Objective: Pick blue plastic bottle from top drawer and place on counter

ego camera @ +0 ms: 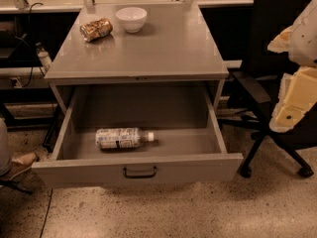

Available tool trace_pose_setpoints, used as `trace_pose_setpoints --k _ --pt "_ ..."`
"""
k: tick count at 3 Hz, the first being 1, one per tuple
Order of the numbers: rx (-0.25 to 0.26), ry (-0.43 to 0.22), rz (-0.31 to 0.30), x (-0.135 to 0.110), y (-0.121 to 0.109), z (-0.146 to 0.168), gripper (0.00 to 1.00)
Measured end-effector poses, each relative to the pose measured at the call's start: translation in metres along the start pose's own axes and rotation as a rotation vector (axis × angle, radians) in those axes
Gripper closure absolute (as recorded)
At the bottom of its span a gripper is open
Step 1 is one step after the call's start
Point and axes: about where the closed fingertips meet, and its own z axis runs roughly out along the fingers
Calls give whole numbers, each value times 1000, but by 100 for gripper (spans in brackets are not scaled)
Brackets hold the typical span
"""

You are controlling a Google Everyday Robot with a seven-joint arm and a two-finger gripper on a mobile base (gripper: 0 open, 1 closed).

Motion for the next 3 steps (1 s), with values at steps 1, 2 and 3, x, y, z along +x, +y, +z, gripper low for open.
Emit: trace_pose_setpoints --k 1,2,3 --pt "0 0 0 0 0 0 0" --pt "-2 -25 11 -25 -7 11 0" --pt "-49 -94 -5 -82 -10 42 0"
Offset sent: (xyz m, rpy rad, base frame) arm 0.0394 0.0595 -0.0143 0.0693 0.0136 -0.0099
